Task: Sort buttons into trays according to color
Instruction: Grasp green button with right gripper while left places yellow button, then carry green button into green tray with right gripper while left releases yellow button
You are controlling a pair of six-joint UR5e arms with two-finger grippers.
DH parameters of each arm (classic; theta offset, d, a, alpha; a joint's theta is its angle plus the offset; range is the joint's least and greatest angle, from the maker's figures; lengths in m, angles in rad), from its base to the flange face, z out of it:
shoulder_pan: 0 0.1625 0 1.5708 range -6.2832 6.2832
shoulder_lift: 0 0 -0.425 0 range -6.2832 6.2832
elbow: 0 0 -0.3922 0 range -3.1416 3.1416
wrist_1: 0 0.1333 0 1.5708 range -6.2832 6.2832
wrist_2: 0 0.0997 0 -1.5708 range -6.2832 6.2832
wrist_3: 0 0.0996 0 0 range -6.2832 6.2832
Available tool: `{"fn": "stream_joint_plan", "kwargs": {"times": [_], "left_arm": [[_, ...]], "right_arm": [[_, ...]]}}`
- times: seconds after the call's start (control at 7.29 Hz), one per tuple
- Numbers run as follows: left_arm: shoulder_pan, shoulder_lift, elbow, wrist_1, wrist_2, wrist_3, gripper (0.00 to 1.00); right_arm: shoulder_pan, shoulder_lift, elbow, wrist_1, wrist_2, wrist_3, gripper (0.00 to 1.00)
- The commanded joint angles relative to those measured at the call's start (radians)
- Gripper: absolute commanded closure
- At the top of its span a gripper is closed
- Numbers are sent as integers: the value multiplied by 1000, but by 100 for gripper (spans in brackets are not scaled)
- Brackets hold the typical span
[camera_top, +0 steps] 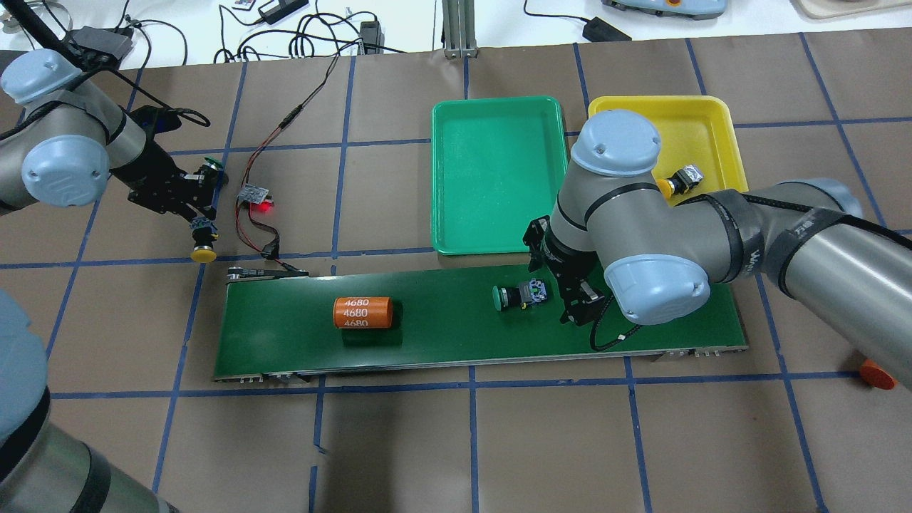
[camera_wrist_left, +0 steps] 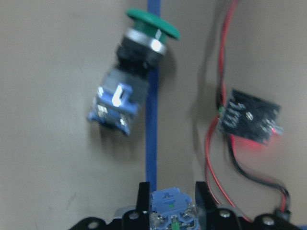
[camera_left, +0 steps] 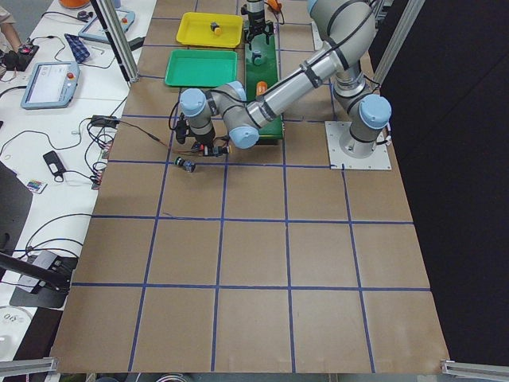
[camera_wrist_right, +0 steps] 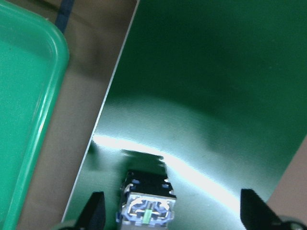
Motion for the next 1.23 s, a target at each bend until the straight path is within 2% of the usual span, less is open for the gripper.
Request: {"fn": "stream_joint_plan", "kwargs": {"times": [0.0, 0.14, 0.27, 0.41, 0.55, 0.69, 0.82, 1.1], "left_arm": [[-112, 172, -84, -79, 1, -135, 100], [-179, 218, -102, -107, -1, -213, 100], [-236, 254, -145, -110, -1, -261, 100], [-244, 275, -218, -92, -1, -270, 100], [-241, 286, -241, -90, 2, -328, 100], [-237, 286, -233, -93, 15, -503, 100], [-238, 298, -245, -105, 33, -595, 100], [-246, 271, -254, -95, 44, -596, 100]], "right_arm": [[1, 25, 4, -57, -2, -5, 0], [1, 27, 18, -57, -2, -7, 6], [-1, 32, 46, -60, -2, -10, 30], [-1, 33, 43, -64, -2, -13, 67], [-2, 21, 37, -64, 0, -57, 100], [-8, -3, 29, -65, -6, -97, 100], [-23, -11, -12, -64, -14, -115, 100], [-37, 40, -159, -67, -3, -117, 100]]}}
